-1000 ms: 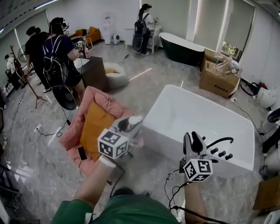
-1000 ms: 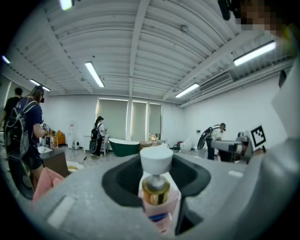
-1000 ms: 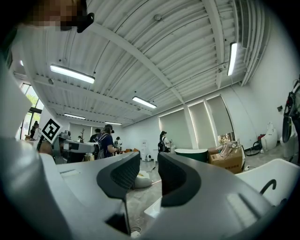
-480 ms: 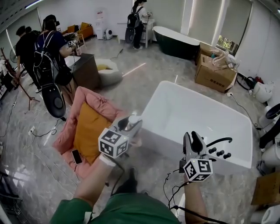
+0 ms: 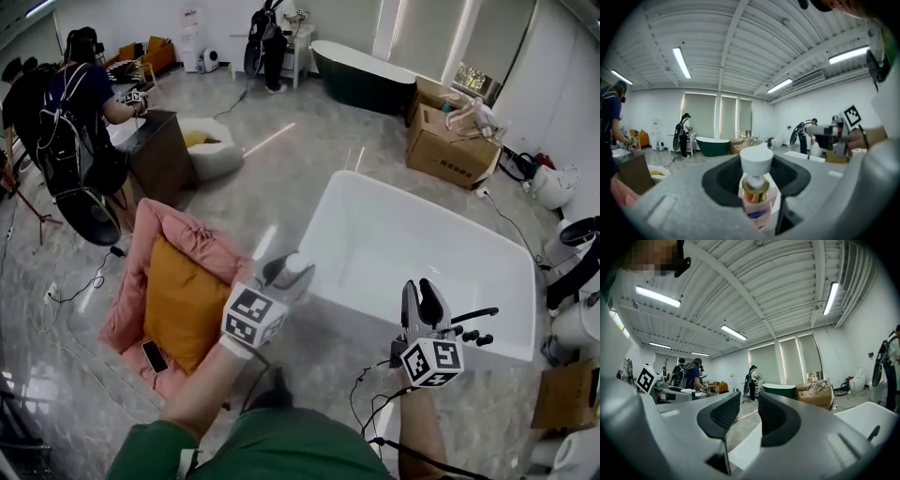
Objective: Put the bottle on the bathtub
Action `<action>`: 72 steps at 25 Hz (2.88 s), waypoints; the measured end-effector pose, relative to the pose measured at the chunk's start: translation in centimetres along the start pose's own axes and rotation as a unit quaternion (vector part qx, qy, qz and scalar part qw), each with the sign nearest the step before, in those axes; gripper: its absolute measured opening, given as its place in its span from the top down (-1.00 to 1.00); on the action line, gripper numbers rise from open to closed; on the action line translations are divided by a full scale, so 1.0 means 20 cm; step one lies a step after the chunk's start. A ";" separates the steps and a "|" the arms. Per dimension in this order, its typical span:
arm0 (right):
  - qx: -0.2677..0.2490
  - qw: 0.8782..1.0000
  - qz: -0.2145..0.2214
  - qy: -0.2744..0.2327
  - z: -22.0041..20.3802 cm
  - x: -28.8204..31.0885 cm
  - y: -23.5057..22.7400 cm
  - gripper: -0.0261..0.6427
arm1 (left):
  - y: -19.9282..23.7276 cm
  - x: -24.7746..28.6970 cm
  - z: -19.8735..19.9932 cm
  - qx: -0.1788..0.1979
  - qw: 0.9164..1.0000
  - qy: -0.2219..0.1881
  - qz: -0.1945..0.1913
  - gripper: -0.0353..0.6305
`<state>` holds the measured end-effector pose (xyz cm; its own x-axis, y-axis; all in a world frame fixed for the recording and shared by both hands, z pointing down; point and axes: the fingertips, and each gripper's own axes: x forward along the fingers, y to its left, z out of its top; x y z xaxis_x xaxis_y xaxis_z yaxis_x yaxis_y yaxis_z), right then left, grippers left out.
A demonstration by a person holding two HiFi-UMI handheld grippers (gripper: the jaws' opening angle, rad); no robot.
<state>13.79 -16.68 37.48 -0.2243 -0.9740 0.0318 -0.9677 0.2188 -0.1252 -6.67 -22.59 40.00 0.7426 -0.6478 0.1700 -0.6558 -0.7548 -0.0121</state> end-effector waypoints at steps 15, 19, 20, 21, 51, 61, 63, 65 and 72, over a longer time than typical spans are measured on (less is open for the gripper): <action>-0.008 0.999 -0.028 0.028 -0.16 0.52 0.00 0.60 | 0.37 0.40 -0.31 0.029 0.997 0.028 -0.061 0.40; -0.008 0.999 -0.021 0.038 -0.20 0.60 -0.04 0.60 | 0.41 0.49 -0.38 0.029 0.997 0.042 -0.056 0.40; -0.008 0.999 -0.019 0.040 -0.21 0.61 -0.06 0.60 | 0.42 0.51 -0.40 0.030 0.997 0.046 -0.054 0.40; -0.006 0.999 -0.018 0.042 -0.23 0.62 -0.08 0.60 | 0.42 0.54 -0.41 0.032 0.997 0.050 -0.052 0.40; 0.049 0.991 -0.017 0.124 -0.78 0.75 -0.74 0.60 | 0.47 1.22 -1.31 0.002 0.984 0.179 0.008 0.40; 0.058 0.988 -0.023 0.143 -0.87 0.79 -0.82 0.60 | 0.54 1.34 -1.51 -0.017 0.977 0.210 0.042 0.39; 0.059 0.987 -0.024 0.147 -0.90 0.79 -0.83 0.60 | 0.55 1.36 -1.54 -0.017 0.976 0.215 0.043 0.39; 0.060 0.986 -0.025 0.151 -0.92 0.79 -0.81 0.60 | 0.56 1.36 -1.58 -0.019 0.974 0.220 0.046 0.39; 0.062 0.985 -0.021 0.158 -0.96 0.82 -0.77 0.60 | 0.61 1.37 -1.64 -0.027 0.972 0.226 0.059 0.39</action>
<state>22.85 -34.89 59.04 -0.2283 -0.9106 0.3445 -0.9598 0.1512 -0.2365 1.17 -46.14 76.73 0.5351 -0.6090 0.5854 -0.7474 -0.6643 -0.0078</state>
